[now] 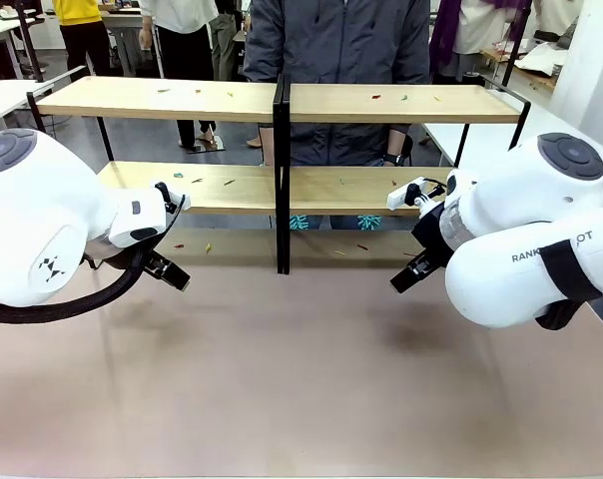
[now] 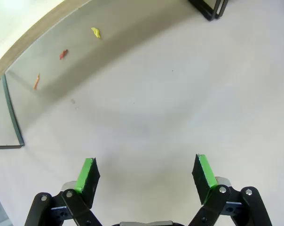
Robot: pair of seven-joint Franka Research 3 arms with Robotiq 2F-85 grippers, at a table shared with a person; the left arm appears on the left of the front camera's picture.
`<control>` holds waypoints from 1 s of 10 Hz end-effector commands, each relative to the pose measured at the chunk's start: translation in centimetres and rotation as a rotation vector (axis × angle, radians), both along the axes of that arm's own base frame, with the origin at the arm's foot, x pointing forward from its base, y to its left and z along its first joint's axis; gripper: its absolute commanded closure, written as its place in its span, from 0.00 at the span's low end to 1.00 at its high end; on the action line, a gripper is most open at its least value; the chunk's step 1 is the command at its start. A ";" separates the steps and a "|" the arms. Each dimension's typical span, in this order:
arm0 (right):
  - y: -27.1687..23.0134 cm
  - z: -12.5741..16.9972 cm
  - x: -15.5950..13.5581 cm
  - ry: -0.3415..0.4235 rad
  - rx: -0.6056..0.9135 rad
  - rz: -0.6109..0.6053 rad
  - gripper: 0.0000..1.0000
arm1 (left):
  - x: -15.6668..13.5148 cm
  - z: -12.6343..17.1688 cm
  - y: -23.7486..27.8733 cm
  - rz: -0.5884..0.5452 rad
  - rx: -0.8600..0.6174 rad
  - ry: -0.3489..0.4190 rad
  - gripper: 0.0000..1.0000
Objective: Clean the shelves.
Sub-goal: Pick up the Duster when the human hands it over.
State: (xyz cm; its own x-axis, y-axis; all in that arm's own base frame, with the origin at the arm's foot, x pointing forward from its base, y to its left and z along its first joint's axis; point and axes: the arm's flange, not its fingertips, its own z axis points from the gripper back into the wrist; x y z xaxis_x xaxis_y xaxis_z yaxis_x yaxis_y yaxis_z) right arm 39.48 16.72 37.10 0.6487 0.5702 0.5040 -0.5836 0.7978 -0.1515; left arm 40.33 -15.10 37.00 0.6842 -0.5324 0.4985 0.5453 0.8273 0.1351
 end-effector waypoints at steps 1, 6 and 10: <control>0.0 0.0 0.0 0.000 0.001 -0.001 0.00 | 0.0 0.0 0.0 -0.001 0.000 0.000 0.00; -1.5 9.2 -6.2 -0.110 0.024 0.052 0.00 | -6.6 8.5 1.5 0.014 -0.016 -0.159 0.00; -7.1 20.0 -17.9 -0.341 0.046 0.137 0.00 | -22.2 16.5 6.8 -0.024 -0.116 -0.501 0.00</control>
State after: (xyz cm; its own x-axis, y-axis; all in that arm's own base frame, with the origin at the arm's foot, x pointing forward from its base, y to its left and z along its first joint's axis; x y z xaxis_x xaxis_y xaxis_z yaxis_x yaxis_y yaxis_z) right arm 26.24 13.45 61.15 0.3889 0.5971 0.7016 -0.6016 0.7414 -0.2974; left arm 28.15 -12.95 62.47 0.3563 -0.4806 0.8013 0.4718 0.8328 0.2897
